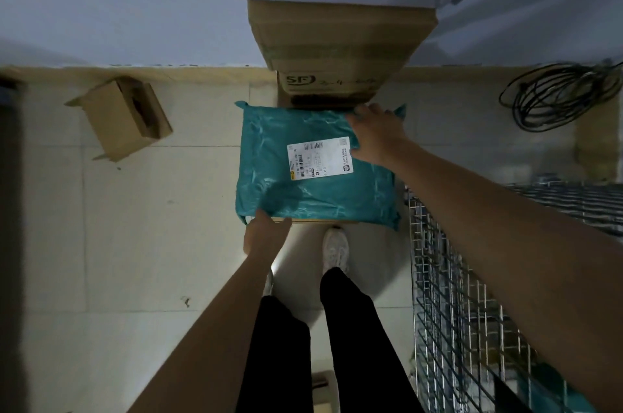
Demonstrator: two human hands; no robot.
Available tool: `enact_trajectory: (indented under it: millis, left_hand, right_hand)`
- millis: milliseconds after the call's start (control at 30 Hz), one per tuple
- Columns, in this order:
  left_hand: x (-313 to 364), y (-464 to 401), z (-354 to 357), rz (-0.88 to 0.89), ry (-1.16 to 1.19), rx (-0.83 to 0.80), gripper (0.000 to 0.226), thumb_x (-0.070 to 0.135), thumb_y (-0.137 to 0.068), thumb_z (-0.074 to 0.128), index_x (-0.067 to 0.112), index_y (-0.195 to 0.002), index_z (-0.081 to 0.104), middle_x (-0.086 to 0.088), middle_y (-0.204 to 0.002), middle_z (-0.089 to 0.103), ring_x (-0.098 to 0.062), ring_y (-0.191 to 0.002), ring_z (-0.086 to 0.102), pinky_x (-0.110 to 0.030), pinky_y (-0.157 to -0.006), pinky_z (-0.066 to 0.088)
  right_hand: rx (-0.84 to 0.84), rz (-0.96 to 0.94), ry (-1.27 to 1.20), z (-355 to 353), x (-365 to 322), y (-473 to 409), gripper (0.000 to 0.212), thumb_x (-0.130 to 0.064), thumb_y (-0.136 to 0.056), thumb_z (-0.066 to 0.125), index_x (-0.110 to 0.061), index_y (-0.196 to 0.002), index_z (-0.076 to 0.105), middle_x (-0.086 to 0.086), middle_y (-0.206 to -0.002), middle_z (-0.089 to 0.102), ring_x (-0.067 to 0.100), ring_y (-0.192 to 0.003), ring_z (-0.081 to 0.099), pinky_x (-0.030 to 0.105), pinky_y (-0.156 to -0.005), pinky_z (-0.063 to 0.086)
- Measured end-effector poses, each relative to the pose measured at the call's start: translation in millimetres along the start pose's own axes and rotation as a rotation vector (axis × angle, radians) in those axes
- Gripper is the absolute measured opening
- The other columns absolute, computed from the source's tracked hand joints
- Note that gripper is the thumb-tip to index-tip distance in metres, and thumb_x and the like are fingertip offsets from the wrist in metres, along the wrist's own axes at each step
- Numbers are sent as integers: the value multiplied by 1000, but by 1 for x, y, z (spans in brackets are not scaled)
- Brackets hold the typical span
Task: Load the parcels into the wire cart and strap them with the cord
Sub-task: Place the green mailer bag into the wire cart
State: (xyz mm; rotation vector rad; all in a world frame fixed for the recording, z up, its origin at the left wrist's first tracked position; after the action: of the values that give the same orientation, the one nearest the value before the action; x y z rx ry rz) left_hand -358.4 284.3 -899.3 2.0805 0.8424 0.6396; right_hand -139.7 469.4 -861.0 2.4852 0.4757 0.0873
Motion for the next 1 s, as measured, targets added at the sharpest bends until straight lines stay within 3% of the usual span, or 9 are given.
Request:
enact_trajectory:
  millis: [100,233,400,500,567,667,867,933,1000]
  left_hand:
    - [17,13,4,57,-213,37,50,44,-88,57,11,-123,45,-8,-118,58,-29,-106,58,-36,-76,43]
    - [50,22,-16,358,-594,252,46,38,-88,62,14,-123,44,-7,-126,49,-25,-108,54,-36,-76,49]
    - [74,-24,-69,575,-941,244,109,64,-66,74,22,-149,17,-18,-152,16,-39,-133,31,-51,-101,41]
    - [79,-55,-87,497,-961,85,146,70,-48,80,33,-149,-18,-17,-155,-26,-50,-142,2,-65,-108,23]
    - [91,-66,-87,523,-947,52,152,71,-42,81,37,-147,-24,-15,-150,-38,-53,-142,-2,-68,-108,23]
    - [112,-71,-80,626,-1017,61,155,72,-37,82,37,-148,-21,-13,-148,-42,-55,-141,0,-67,-105,31]
    - [118,-71,-57,647,-1080,62,163,78,-30,78,30,-146,-26,-11,-151,-36,-61,-136,-10,-71,-97,37]
    - [115,-69,-55,625,-1013,62,161,72,-34,83,31,-147,-24,-11,-151,-37,-61,-136,-6,-66,-96,42]
    - [108,-68,-58,605,-883,56,158,64,-37,88,34,-148,-21,-9,-149,-42,-57,-135,16,-58,-95,48]
  right_hand:
    - [-13,-2,-1,1,-2,-6,74,-41,-78,71,-17,-141,41,11,-136,43,31,-127,41,43,-94,44]
    - [19,173,-109,10,25,7,73,-47,-76,70,-15,-136,45,14,-135,45,34,-124,44,49,-100,42]
    - [-69,304,-427,43,47,33,121,-57,-55,85,-33,-150,14,16,-157,5,46,-138,23,59,-104,38]
    - [-178,214,-531,66,30,38,147,-56,-42,91,-48,-148,-11,13,-155,-32,49,-145,0,62,-109,31]
    - [-177,177,-511,74,23,37,154,-57,-37,92,-49,-147,-15,14,-150,-41,49,-144,-4,62,-108,33]
    - [-108,121,-346,75,18,38,154,-59,-36,91,-48,-147,-15,12,-149,-43,49,-144,-1,64,-102,39]
    - [-125,73,-160,68,5,37,159,-68,-33,87,-41,-149,-18,13,-148,-44,53,-141,-17,75,-103,20]
    - [-140,61,-181,70,2,33,161,-65,-31,89,-41,-148,-19,13,-146,-47,54,-140,-14,71,-101,29]
    - [-108,37,-269,70,2,30,161,-60,-32,91,-42,-149,-17,11,-146,-48,55,-141,-7,62,-98,43]
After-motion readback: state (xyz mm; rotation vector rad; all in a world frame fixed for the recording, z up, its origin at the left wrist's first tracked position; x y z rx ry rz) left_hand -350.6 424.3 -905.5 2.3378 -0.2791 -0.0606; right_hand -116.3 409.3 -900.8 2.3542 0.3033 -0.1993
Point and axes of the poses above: each hand's wrist, its own y-axis away from the middle knuckle, its own z-axis out of the palm, x = y × z, the point moved 6 cm from there along -y, towards the middle knuckle
